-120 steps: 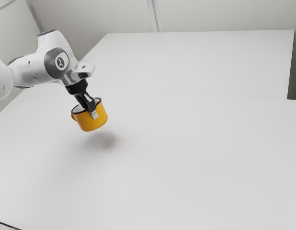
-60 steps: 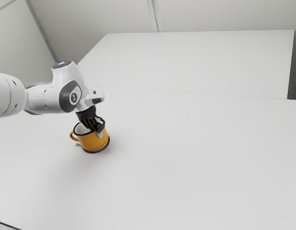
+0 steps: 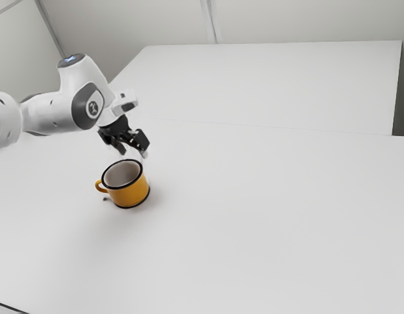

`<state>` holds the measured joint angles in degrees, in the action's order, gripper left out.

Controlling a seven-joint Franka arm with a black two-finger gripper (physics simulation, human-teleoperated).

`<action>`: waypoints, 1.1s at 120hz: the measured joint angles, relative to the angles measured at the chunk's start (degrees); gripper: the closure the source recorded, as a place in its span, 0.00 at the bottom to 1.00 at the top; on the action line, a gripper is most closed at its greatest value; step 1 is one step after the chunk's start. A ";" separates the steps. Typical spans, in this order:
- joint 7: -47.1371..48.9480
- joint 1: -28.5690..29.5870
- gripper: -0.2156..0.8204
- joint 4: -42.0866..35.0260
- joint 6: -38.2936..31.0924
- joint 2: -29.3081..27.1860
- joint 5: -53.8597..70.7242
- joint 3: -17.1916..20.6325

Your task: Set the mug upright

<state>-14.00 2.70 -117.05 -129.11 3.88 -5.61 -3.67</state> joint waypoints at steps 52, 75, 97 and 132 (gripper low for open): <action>2.35 0.05 0.22 27.57 25.60 1.32 0.83 -0.18; 2.96 0.02 0.21 31.78 33.38 1.47 0.80 -0.13; 3.40 0.08 0.21 31.94 36.46 1.23 0.73 -0.34; 3.93 0.08 0.21 31.95 37.89 1.13 0.69 -0.38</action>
<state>-10.07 2.78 -85.10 -91.22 5.01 -4.92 -4.04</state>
